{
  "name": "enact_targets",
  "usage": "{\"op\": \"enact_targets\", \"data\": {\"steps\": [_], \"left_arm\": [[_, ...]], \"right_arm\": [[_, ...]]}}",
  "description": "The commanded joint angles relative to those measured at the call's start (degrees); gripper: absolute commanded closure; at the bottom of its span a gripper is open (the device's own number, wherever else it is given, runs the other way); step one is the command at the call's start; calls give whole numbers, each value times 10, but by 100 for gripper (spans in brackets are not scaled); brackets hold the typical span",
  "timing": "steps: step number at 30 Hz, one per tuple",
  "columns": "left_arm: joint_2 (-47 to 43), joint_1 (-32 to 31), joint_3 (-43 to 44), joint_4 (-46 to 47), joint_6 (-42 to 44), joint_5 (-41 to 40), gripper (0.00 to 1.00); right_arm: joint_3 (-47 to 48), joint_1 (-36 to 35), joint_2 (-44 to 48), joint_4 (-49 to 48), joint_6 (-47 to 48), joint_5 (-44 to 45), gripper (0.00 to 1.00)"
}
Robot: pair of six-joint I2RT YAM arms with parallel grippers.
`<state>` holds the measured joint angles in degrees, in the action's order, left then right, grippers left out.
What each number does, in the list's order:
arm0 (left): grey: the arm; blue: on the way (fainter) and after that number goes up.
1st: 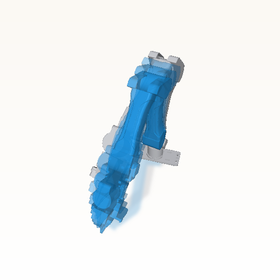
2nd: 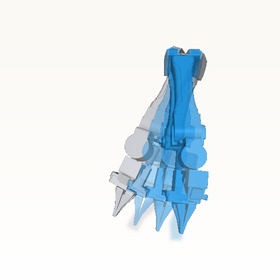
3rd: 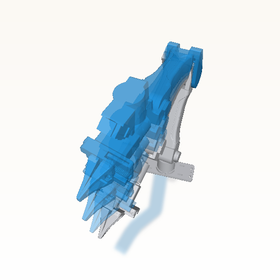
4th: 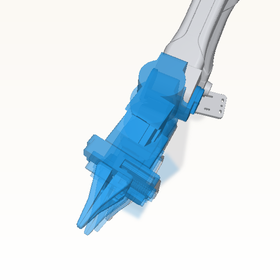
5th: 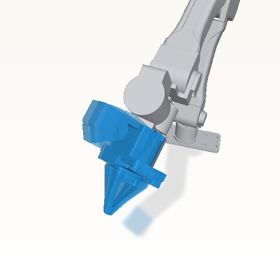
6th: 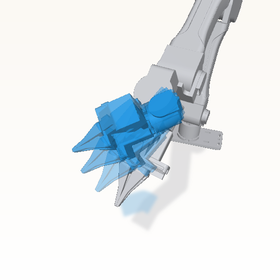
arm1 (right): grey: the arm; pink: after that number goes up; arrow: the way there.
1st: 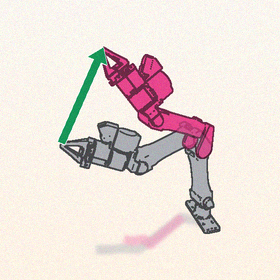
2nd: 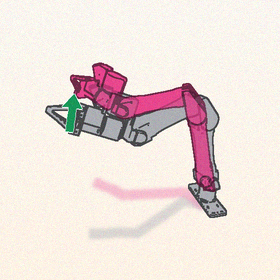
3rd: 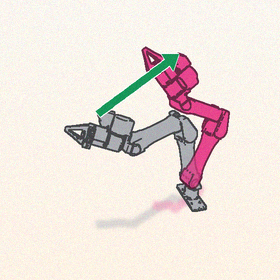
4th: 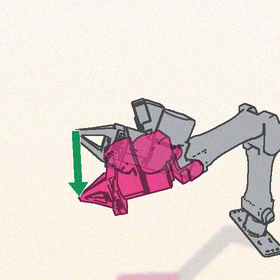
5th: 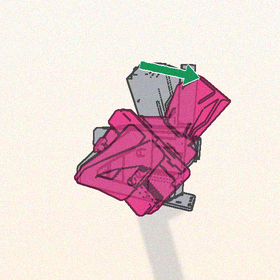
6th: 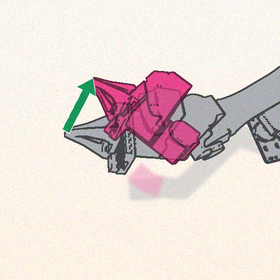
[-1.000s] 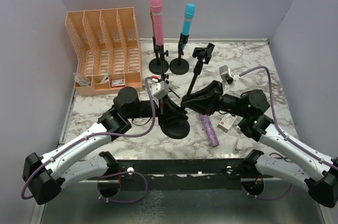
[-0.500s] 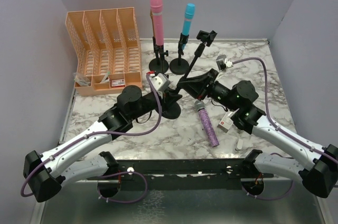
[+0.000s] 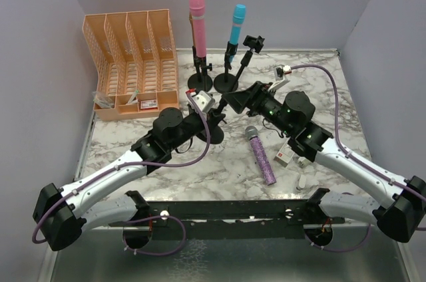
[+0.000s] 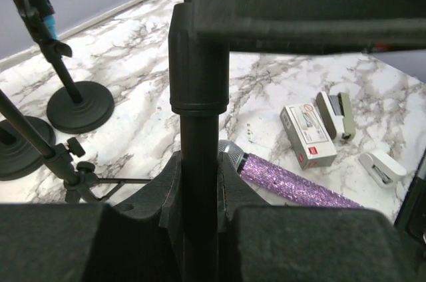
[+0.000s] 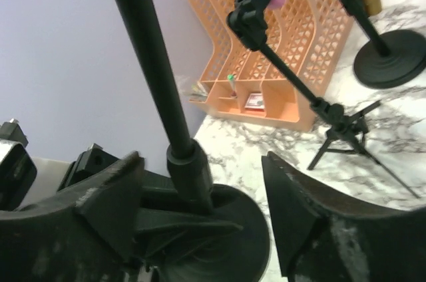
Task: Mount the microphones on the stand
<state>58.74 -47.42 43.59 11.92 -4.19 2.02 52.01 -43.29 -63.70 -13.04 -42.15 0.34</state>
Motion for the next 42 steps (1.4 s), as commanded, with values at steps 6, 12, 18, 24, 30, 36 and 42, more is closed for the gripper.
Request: {"op": "enact_targets", "data": {"steps": [6, 12, 18, 24, 30, 36, 42], "left_arm": [[-60, 4, -7, 53, -107, 200, 100], [-63, 4, 0, 52, -158, 294, 100], [-74, 5, -1, 58, -163, 343, 100], [-74, 5, -1, 78, -179, 380, 100], [-69, 5, 2, 80, -179, 372, 100], [-49, 5, 18, -2, -95, 274, 100], [-39, 4, 15, -35, -2, 116, 100]], "right_arm": [[-79, 39, 65, -131, 79, -231, 21], [-130, 38, 108, -223, 78, -326, 26], [-157, 38, 138, -316, 25, -405, 32], [-142, 39, 125, -307, 29, -424, 39], [-125, 38, 107, -289, 42, -404, 68], [-110, 38, 68, -251, 98, -358, 98], [-102, 39, 5, -265, 98, -309, 99]]}}
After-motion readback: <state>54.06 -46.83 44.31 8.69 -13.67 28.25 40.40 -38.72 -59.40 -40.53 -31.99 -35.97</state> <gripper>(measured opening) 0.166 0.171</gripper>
